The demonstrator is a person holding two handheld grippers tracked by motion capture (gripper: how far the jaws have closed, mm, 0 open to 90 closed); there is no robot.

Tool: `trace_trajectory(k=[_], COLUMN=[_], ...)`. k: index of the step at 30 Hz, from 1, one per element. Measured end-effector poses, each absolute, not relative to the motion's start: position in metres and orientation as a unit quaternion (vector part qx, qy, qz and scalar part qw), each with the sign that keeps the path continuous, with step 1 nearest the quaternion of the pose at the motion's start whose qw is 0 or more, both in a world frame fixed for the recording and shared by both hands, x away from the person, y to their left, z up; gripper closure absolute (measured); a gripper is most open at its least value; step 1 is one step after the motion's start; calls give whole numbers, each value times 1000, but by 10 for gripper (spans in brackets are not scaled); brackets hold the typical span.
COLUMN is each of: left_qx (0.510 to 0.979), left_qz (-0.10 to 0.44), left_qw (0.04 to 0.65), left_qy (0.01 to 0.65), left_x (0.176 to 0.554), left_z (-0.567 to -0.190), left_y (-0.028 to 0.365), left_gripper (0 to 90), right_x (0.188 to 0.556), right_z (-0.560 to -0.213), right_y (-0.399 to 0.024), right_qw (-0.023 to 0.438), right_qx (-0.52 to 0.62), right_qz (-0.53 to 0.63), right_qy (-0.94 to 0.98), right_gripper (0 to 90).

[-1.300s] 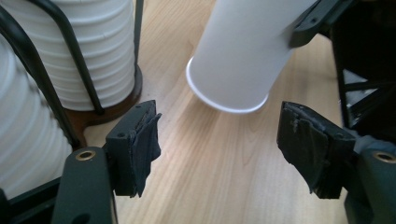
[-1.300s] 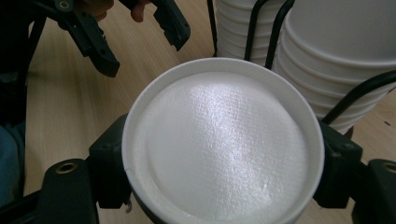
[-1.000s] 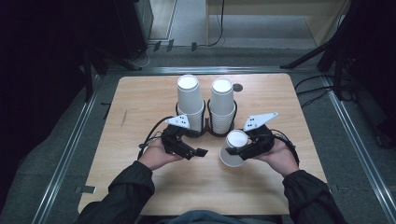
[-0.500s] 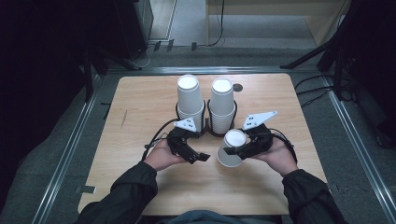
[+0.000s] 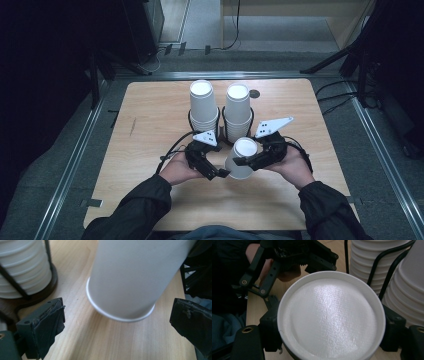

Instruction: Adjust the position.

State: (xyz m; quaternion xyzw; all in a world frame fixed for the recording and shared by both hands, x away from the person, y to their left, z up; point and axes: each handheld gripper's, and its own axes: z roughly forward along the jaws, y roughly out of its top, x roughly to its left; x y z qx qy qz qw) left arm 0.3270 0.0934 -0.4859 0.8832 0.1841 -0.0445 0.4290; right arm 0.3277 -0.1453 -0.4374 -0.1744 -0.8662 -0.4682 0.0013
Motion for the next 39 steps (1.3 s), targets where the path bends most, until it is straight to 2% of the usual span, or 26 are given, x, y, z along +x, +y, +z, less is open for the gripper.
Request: trace_trajectory(k=[18, 21, 25, 31, 33, 39], left_qx=[876, 871, 868, 869, 868, 869], left_qz=[-62, -52, -48, -54, -54, -57], left_qw=[451, 465, 471, 469, 470, 464], left_qy=[161, 150, 149, 150, 151, 160], left_x=[318, 316, 318, 319, 320, 323], left_z=[-489, -485, -481, -478, -476, -471], left_y=[81, 83, 86, 87, 88, 97], left_gripper=[1, 75, 126, 153, 157, 158], right_x=[318, 317, 318, 321, 321, 319], right_z=[-414, -411, -410, -411, -411, -411], right_y=[-130, -130, -135, -138, -139, -140], right_qw=[21, 20, 19, 30, 34, 8], right_qx=[-144, -142, -144, -151, -155, -145], right_qz=[-512, -521, -533, -540, -535, -523], right_qy=[-847, -842, -834, -828, -830, -840], right_gripper=[241, 241, 245, 236, 208, 173])
